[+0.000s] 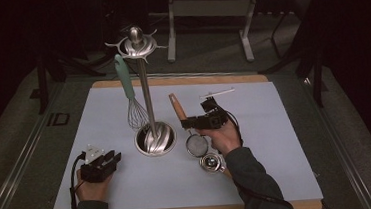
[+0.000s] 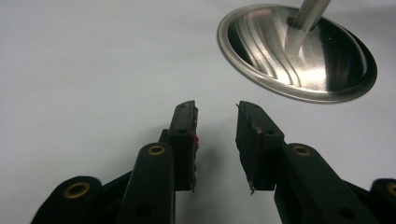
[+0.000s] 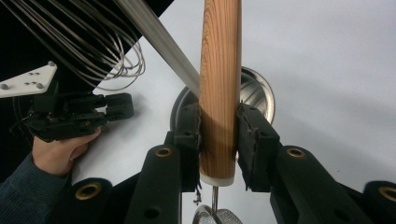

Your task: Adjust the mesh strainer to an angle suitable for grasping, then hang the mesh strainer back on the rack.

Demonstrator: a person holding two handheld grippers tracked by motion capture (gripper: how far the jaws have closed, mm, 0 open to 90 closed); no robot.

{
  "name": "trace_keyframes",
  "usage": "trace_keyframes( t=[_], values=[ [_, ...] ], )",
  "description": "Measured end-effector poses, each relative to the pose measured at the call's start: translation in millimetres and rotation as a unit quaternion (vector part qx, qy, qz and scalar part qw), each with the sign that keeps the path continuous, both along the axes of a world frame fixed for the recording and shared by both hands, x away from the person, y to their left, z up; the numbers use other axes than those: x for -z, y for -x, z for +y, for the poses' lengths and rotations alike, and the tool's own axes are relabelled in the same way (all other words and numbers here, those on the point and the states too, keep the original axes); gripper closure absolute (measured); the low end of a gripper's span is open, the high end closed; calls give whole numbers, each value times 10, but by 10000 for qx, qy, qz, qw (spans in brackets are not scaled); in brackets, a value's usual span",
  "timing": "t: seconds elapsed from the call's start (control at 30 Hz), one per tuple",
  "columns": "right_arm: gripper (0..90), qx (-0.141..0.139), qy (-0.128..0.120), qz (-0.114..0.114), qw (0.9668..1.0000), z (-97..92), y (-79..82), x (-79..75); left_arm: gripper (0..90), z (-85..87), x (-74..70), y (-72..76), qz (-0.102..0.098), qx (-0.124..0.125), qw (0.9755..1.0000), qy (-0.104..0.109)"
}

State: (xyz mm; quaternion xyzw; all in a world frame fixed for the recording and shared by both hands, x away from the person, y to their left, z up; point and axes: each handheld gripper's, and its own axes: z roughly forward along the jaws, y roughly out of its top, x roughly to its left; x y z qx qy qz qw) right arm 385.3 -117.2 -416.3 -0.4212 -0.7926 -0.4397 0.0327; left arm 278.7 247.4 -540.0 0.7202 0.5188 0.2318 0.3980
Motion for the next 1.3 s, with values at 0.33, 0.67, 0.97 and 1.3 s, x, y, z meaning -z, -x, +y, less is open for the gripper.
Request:
trace_keyframes(
  t=[0.33, 0.67, 0.97, 1.3],
  values=[
    [712, 4, -139, -145, 9998, -54, 41, -113, 684, -5, -1, 3, -11, 10, 10000, -35],
    [712, -31, -243, -341, 9991, -135, 68, -234, 682, -6, -1, 2, -16, 2, 10000, -32],
    [712, -153, -323, -700, 9969, -190, 121, -324, 682, -9, -1, 4, -23, -4, 10000, -44],
    [712, -315, -421, -1085, 9927, -195, 204, -461, 682, -11, -2, 6, -28, 10, 10000, -67]
  ],
)
